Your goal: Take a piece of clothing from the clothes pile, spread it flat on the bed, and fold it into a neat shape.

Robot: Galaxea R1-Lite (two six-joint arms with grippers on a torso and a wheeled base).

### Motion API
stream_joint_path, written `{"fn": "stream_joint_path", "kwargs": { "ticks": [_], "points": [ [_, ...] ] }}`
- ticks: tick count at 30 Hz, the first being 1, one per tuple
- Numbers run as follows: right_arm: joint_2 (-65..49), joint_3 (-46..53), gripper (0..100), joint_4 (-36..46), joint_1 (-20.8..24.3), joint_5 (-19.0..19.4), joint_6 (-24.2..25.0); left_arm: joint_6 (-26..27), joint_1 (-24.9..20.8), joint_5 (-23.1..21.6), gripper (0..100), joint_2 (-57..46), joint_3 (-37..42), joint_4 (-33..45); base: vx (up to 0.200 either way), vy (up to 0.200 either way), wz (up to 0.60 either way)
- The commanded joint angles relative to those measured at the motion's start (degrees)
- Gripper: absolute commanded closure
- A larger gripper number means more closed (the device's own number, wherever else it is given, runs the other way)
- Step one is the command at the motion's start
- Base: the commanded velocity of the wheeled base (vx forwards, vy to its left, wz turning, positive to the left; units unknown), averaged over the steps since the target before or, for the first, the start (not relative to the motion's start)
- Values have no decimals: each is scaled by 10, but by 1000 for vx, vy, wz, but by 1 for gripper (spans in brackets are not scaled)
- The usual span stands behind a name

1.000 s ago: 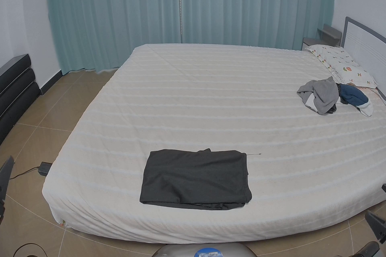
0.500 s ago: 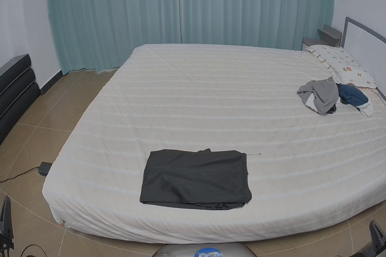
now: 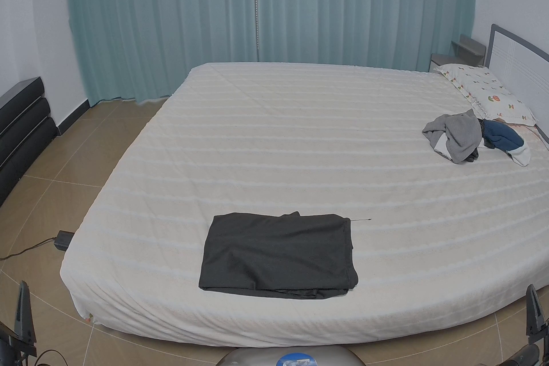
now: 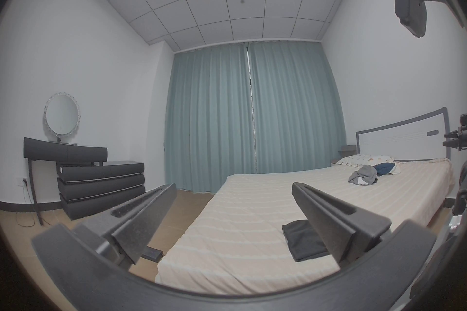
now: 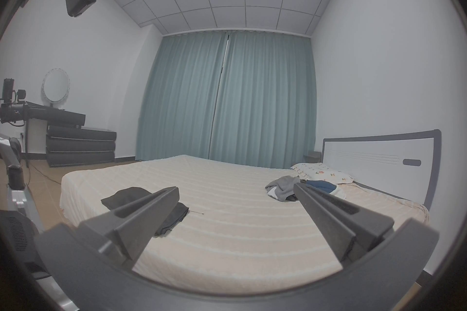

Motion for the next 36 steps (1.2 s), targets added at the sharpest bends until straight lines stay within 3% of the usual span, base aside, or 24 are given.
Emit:
{"fn": "stream_joint_path", "kwargs": {
  "ticks": [1, 4, 7, 12, 16, 20, 36],
  "points": [
    [-5, 24, 0, 54, 0, -18, 1, -2, 1, -31, 0, -4, 30, 34, 0, 0, 0],
    [-5, 24, 0, 54, 0, -19, 1, -1, 1, -36, 0, -4, 30, 89, 0, 0, 0],
    [-4, 24, 0, 60, -2, -47, 17, -2, 0, -53, 0, -4, 29, 120, 0, 0, 0],
    [-5, 21, 0, 81, -2, -49, 113, -13, 1, -53, 0, -4, 29, 120, 0, 0, 0],
    [-4, 21, 0, 83, -2, -50, 108, -14, 1, -53, 0, -4, 29, 120, 0, 0, 0],
    [-4, 23, 0, 84, -3, -35, 65, -19, 1, -51, 0, -5, 29, 120, 0, 0, 0],
    [-5, 25, 0, 97, 0, -15, 80, -22, 0, -52, 0, -4, 29, 119, 0, 0, 0]
  ]
}}
